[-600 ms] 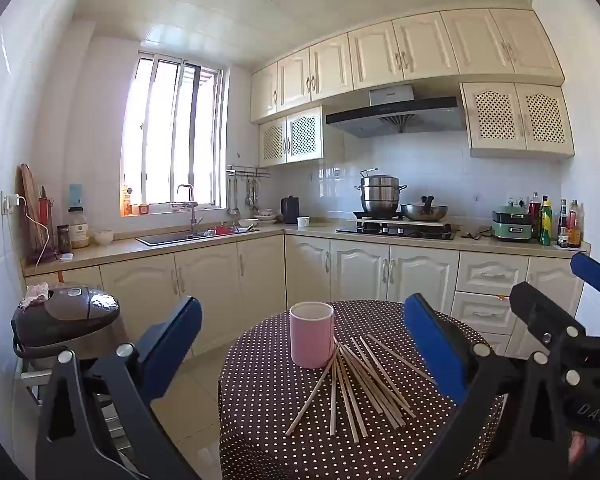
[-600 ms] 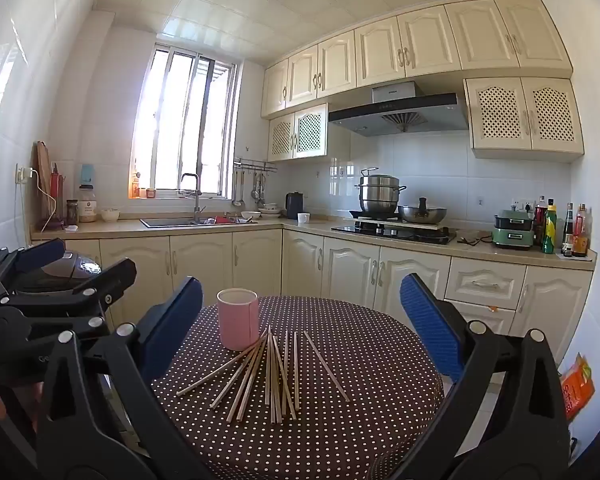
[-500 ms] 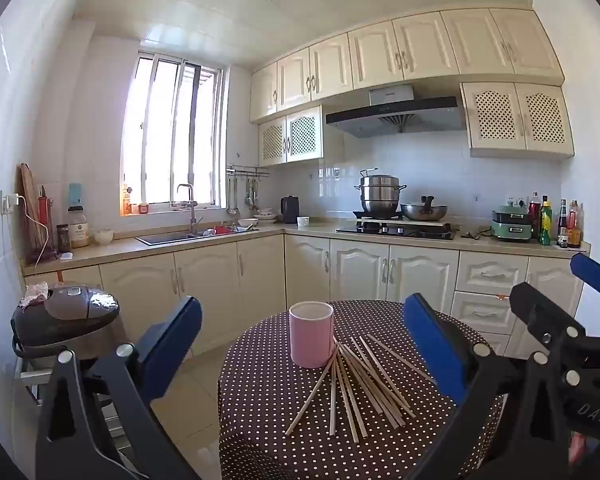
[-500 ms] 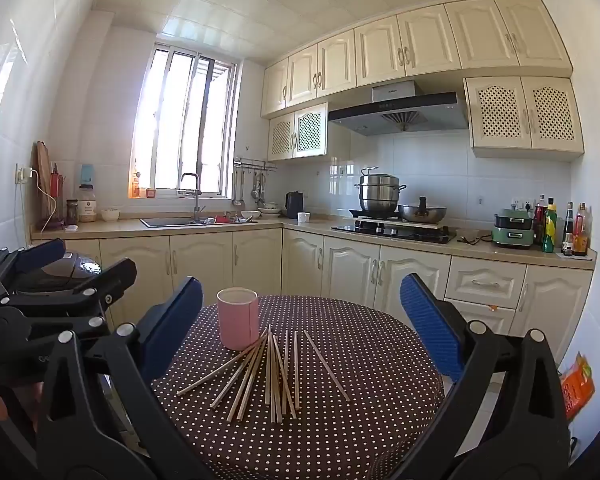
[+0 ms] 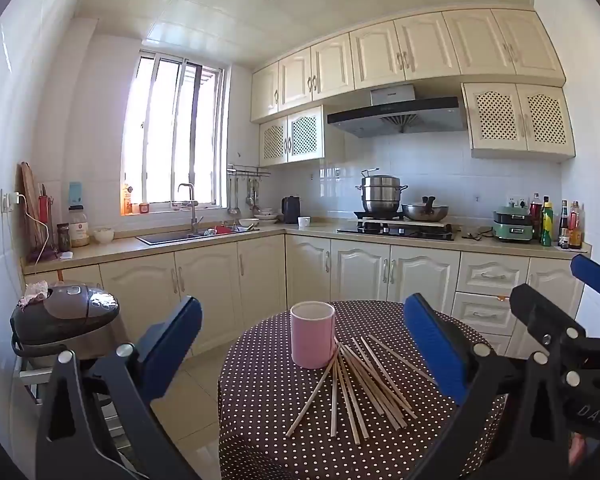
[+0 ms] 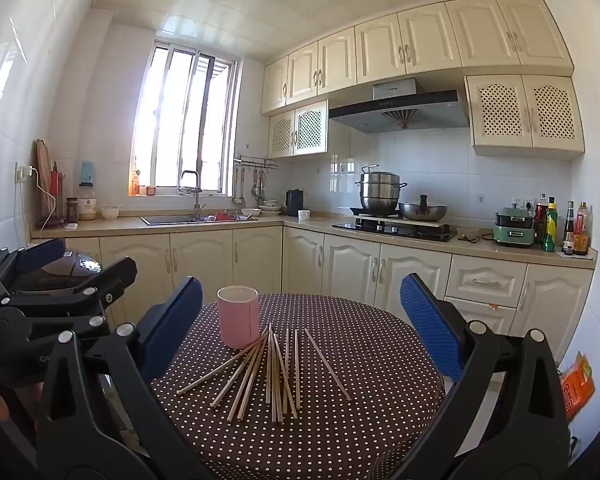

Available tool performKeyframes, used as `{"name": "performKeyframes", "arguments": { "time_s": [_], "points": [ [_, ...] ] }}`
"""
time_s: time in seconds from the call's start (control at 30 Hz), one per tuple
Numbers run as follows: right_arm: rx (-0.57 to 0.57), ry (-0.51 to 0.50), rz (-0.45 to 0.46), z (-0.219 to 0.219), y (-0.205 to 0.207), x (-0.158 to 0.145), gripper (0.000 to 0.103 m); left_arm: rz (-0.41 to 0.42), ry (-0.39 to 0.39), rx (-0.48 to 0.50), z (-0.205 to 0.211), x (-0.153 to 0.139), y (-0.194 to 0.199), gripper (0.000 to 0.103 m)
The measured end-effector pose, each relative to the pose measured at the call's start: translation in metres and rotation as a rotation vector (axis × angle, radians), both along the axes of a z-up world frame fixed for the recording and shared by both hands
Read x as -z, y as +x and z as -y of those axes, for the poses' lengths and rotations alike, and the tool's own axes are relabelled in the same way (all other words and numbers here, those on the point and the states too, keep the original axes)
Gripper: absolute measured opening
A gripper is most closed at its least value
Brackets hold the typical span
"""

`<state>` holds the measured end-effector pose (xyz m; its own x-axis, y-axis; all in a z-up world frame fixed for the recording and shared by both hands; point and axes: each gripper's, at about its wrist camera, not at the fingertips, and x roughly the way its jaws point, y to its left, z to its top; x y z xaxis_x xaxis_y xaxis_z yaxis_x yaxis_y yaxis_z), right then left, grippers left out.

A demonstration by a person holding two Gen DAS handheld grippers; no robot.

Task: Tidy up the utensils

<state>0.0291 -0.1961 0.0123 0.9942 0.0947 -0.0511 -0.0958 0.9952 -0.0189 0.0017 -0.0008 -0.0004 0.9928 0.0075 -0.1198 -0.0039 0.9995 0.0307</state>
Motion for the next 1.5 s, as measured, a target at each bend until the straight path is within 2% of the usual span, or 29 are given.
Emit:
{"name": "performKeyframes", "arguments": {
  "time_s": [1.5],
  "points": [
    [-0.007, 0.001, -0.03, -0.009, 0.019, 0.011, 0.097, -0.007, -0.007, -0.006, -0.014, 0.008, 0.015, 0.099]
  ]
}}
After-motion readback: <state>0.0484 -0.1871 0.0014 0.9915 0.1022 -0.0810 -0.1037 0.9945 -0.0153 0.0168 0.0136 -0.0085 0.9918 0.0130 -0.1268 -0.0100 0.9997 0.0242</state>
